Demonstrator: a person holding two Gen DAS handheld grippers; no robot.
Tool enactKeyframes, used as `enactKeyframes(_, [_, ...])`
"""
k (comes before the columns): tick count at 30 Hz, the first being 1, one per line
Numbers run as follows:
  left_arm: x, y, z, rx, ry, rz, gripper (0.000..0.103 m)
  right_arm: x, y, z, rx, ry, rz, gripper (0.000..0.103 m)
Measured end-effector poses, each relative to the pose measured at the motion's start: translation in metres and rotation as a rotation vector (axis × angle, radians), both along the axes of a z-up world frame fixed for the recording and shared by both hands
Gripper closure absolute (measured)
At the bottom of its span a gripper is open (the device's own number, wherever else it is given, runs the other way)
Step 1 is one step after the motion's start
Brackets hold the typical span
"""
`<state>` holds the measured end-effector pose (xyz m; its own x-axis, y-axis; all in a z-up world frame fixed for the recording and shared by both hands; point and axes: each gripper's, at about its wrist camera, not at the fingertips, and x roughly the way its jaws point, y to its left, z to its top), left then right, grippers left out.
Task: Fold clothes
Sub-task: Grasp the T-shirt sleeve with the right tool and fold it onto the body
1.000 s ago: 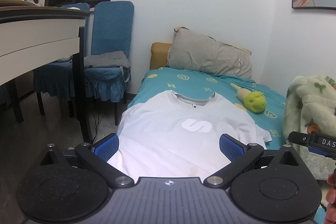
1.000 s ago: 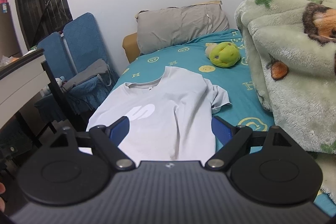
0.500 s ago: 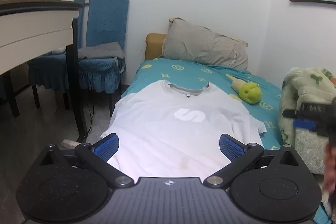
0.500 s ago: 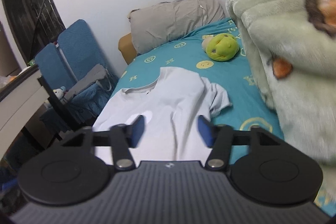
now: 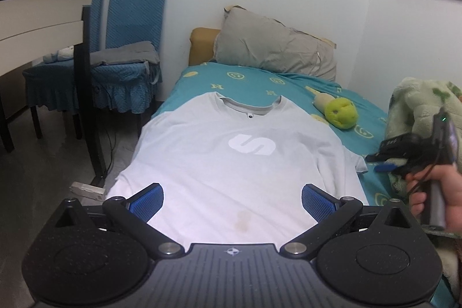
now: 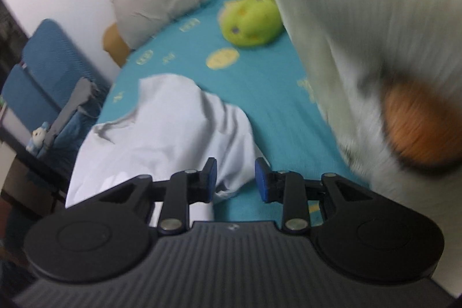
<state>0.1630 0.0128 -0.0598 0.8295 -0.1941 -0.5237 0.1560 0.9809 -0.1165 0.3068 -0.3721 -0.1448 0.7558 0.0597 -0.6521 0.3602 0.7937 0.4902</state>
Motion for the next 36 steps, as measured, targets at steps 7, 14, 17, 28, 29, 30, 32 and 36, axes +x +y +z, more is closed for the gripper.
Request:
enactKeyframes(7, [0.016, -0.001, -0.017, -0.003, 0.044, -0.003, 0.000, 0.016, -0.001, -0.030, 0.073, -0.022, -0.023, 0.066])
enactKeyframes(14, [0.016, 0.004, -0.018, -0.016, 0.055, 0.018, 0.000, 0.020, 0.009, -0.015, -0.030, -0.090, -0.013, 0.098])
enactKeyframes(17, [0.015, 0.005, -0.017, -0.021, 0.052, 0.027, 0.000, 0.019, 0.020, 0.014, -0.244, -0.130, -0.010, 0.098])
enactKeyframes(28, [0.012, 0.007, -0.012, -0.033, 0.035, 0.041, 0.000, 0.013, 0.011, 0.054, -0.809, -0.134, -0.055, 0.098])
enactKeyframes(29, [0.012, 0.007, -0.011, -0.033, 0.033, 0.042, 0.000, 0.014, 0.012, 0.051, -0.823, -0.129, -0.050, 0.098])
enactKeyframes(30, [0.012, 0.007, -0.011, -0.034, 0.031, 0.043, 0.000, 0.015, 0.014, 0.049, -0.834, -0.127, -0.047, 0.098])
enactKeyframes(32, [0.011, 0.007, -0.010, -0.036, 0.028, 0.044, 0.000, 0.015, 0.021, 0.050, -0.846, -0.150, -0.037, 0.098])
enactKeyframes(36, [0.011, 0.008, -0.009, -0.040, 0.023, 0.049, 0.000, 0.010, 0.065, 0.062, -0.931, -0.275, 0.060, 0.098])
